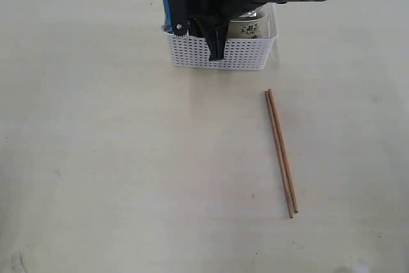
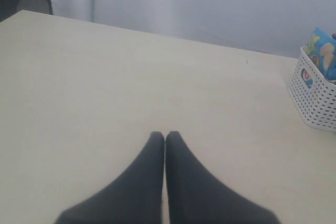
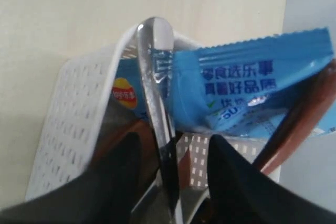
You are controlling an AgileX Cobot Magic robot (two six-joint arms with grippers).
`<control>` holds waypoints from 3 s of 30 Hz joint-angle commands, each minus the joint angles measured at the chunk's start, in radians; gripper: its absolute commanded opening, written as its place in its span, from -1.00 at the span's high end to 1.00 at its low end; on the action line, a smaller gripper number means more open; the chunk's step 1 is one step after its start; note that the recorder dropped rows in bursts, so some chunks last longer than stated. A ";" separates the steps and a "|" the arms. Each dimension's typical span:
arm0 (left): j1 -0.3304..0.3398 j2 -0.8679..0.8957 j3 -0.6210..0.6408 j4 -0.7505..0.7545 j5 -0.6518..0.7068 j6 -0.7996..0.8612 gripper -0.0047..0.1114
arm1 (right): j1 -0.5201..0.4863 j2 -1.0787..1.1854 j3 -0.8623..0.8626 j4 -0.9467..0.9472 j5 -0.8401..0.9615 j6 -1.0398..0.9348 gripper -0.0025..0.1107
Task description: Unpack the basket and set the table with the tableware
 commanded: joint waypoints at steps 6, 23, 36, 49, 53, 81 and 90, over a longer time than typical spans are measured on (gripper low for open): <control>0.003 -0.003 0.004 -0.011 -0.001 0.001 0.92 | 0.004 0.007 -0.004 0.002 -0.005 0.005 0.34; 0.003 -0.003 0.004 -0.011 -0.001 0.001 0.92 | 0.005 0.007 -0.004 0.004 -0.005 0.010 0.92; 0.003 -0.003 0.004 -0.011 -0.001 0.001 0.92 | 0.050 -0.038 -0.004 0.004 -0.005 0.012 0.93; 0.003 -0.003 0.004 -0.011 -0.001 0.001 0.92 | 0.050 -0.121 -0.004 0.004 -0.039 0.229 0.96; 0.003 -0.003 0.004 -0.011 -0.001 0.001 0.92 | 0.050 -0.196 -0.004 0.004 0.016 0.474 0.96; 0.003 -0.003 0.004 -0.011 -0.001 0.001 0.92 | 0.050 -0.331 0.003 -0.059 0.604 1.563 0.96; 0.003 -0.003 0.004 -0.011 -0.001 0.001 0.92 | 0.117 -0.331 0.142 -0.070 0.452 1.806 0.96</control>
